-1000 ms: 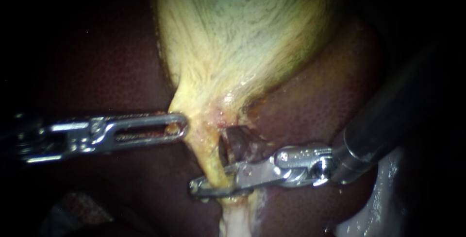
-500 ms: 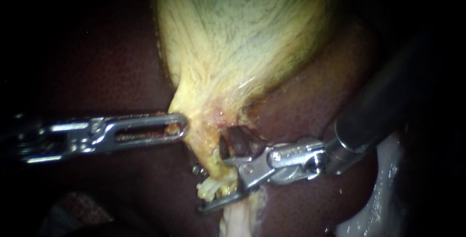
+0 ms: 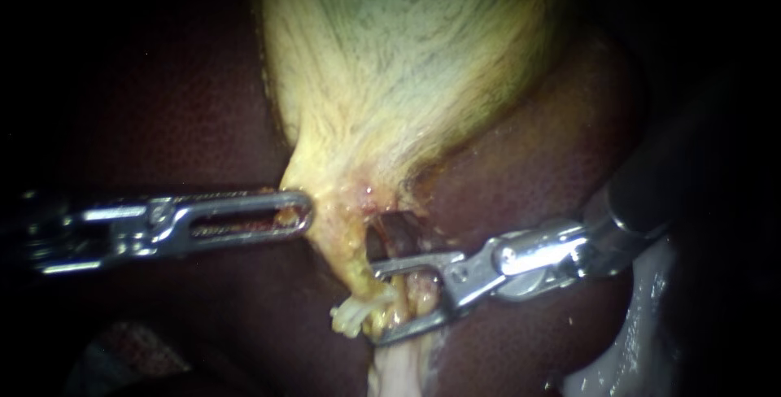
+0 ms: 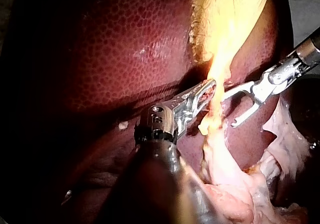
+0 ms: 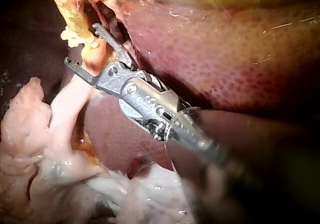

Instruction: Going back second clip left tube

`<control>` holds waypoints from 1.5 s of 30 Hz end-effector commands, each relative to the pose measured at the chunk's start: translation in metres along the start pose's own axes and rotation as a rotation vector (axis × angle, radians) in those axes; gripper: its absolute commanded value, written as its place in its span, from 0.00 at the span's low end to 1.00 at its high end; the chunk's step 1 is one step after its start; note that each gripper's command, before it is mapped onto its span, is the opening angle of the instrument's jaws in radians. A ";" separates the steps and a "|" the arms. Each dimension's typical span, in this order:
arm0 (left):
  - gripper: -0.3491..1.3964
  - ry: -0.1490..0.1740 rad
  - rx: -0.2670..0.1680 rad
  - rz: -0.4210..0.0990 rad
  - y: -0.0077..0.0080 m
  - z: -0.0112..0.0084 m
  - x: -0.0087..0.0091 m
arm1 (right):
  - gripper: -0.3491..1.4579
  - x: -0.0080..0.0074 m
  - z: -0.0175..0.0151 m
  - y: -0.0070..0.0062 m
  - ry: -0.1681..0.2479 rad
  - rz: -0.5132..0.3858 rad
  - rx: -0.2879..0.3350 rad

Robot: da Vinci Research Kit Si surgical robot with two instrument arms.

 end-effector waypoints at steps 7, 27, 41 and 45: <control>0.00 0.000 0.000 0.001 0.0002 0.0002 0.0001 | 0.52 0.0016 -0.0051 0.0001 -0.002 -0.043 -0.036; 0.00 -0.006 -0.003 0.019 0.0019 0.0024 0.0008 | 0.52 0.0027 -0.0088 0.0003 -0.013 -0.141 -0.060; 0.00 0.008 -0.018 0.030 0.0023 0.0068 0.0024 | 0.52 0.0023 -0.0096 0.0001 -0.014 -0.160 -0.056; 0.00 0.011 -0.019 0.031 0.0023 0.0072 0.0026 | 0.52 0.0023 -0.0099 0.0001 -0.015 -0.166 -0.055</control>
